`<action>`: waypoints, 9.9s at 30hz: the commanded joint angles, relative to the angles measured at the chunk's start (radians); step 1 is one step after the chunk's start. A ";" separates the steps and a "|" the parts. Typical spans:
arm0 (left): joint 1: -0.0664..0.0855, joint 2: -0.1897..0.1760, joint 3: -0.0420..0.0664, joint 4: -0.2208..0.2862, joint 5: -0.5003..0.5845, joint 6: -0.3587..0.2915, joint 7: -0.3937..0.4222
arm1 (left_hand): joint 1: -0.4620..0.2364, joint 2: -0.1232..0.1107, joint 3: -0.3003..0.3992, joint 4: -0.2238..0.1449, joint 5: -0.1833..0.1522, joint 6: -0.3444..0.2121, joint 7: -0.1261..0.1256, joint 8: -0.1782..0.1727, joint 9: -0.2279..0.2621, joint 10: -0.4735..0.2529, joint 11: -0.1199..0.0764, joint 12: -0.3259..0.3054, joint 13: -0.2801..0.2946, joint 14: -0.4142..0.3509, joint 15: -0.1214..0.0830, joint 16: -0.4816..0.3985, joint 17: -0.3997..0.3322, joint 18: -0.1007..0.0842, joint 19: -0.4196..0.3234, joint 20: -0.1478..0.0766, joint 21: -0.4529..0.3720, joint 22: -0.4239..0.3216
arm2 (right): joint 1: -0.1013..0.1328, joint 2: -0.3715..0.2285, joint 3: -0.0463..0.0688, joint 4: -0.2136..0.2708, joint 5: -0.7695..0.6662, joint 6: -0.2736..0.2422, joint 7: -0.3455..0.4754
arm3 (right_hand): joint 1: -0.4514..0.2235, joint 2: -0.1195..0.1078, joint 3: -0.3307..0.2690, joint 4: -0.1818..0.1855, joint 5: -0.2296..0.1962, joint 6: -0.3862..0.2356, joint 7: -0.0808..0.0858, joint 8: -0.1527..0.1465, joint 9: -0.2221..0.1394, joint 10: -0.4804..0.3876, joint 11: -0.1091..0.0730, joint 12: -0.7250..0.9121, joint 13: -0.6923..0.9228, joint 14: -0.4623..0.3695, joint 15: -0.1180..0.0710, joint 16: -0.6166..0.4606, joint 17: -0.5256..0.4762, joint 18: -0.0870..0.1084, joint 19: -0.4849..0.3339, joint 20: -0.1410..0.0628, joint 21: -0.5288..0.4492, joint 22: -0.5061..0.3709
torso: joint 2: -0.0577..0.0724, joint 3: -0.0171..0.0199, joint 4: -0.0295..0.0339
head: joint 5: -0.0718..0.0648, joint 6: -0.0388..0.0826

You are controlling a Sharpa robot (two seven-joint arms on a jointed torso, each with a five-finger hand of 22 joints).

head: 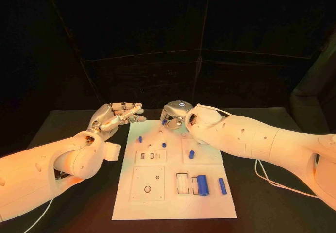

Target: Assemble the parts on the task board

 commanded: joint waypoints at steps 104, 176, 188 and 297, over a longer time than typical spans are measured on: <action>0.005 -0.003 0.001 -0.029 -0.004 0.046 -0.014 | -0.013 0.015 -0.006 -0.017 -0.010 0.020 -0.005 -0.010 0.000 0.024 -0.003 -0.013 0.000 0.002 0.003 -0.031 0.010 0.015 0.003 0.003 -0.022 -0.014 | 0.015 -0.322 0.024 0.246 0.172 0.135 -0.213 | 0.056 -0.089 -0.371 0.286 0.132 -0.155 -0.015 0.053 0.006 0.310 -0.030 1.376 1.375 0.072 -0.011 0.226 0.422 -0.039 0.099 -0.017 0.096 0.149 | 0.003 -0.0018 0.0023 | -0.016 -0.006; 0.005 0.005 0.000 -0.037 -0.004 0.042 -0.006 | -0.009 0.015 -0.007 -0.024 -0.012 0.019 -0.002 -0.014 0.000 0.023 -0.001 -0.018 -0.001 0.004 0.004 -0.035 0.012 0.015 0.005 0.003 -0.023 -0.015 | -0.021 -0.093 0.018 0.238 0.027 0.057 -0.185 | 0.047 -0.033 -0.226 0.239 -0.019 -0.051 -0.037 0.056 0.001 0.326 -0.051 1.392 1.406 0.074 -0.030 0.228 0.433 -0.045 0.115 -0.037 0.112 0.178 | 0.004 -0.0021 0.0029 | 0.016 -0.009; 0.005 0.005 0.000 -0.038 -0.004 0.062 -0.013 | -0.010 0.015 -0.007 -0.025 -0.012 0.020 -0.002 -0.014 0.000 0.024 -0.001 -0.018 0.000 0.005 0.003 -0.036 0.013 0.015 0.006 0.003 -0.023 -0.015 | -0.029 -0.074 0.018 0.222 -0.026 0.024 -0.224 | 0.022 -0.052 -0.227 0.247 -0.024 -0.085 -0.024 0.027 0.000 0.314 -0.039 1.368 1.389 0.072 -0.020 0.224 0.425 -0.043 0.107 -0.028 0.106 0.166 | 0.004 -0.0011 0.0014 | 0.018 -0.009; 0.005 0.015 -0.002 -0.086 -0.004 0.081 -0.041 | 0.002 0.022 -0.004 -0.040 -0.012 0.020 -0.002 -0.020 -0.001 0.025 -0.001 -0.026 -0.001 0.010 0.003 -0.044 0.017 0.015 0.011 0.003 -0.028 -0.016 | -0.061 -0.509 0.017 0.278 0.466 0.031 0.127 | 0.200 -0.027 -0.469 0.274 0.101 -0.119 -0.014 0.017 0.006 0.265 -0.031 1.277 1.335 0.068 -0.012 0.212 0.413 -0.032 0.072 -0.017 0.073 0.101 | -0.004 -0.0003 -0.0242 | -0.012 -0.007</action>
